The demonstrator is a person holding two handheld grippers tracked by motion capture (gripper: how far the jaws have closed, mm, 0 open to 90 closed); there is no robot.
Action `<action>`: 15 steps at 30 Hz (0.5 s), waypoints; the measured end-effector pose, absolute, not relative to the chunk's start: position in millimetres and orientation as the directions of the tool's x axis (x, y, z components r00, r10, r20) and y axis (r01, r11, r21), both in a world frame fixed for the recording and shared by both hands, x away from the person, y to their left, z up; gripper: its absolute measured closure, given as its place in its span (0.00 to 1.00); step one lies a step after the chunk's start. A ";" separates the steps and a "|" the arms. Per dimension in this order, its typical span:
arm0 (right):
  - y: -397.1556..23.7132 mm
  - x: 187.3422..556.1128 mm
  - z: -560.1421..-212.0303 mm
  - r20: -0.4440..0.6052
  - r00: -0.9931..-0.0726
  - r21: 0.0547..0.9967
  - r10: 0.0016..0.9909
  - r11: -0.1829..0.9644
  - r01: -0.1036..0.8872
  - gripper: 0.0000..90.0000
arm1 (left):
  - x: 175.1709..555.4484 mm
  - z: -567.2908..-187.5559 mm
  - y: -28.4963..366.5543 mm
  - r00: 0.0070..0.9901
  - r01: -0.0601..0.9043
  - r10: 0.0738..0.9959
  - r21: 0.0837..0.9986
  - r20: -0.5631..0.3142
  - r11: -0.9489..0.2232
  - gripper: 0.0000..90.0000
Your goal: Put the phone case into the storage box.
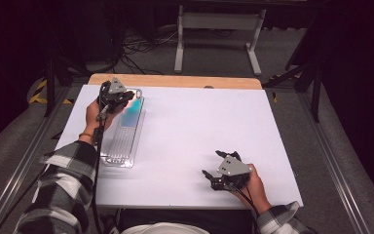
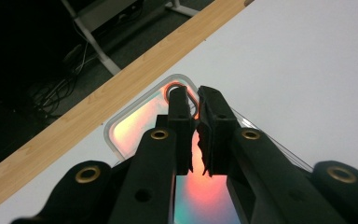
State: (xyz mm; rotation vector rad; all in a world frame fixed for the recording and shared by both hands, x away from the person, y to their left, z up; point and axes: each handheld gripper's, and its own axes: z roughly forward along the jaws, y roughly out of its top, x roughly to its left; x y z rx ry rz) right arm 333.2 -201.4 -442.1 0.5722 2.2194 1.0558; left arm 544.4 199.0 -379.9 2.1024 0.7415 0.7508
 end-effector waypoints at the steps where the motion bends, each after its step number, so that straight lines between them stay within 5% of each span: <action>1: -201.4 333.3 -442.2 -0.338 -0.722 0.799 0.605 0.589 0.120 0.26 | 544.0 -379.8 199.5 0.659 0.255 0.706 0.806 0.260 -0.534 0.93; 15: -202.5 333.4 -440.8 -0.338 -0.716 0.803 0.611 0.584 0.119 0.26 | 522.3 -380.6 214.6 0.687 0.225 0.695 0.849 0.211 -0.479 0.86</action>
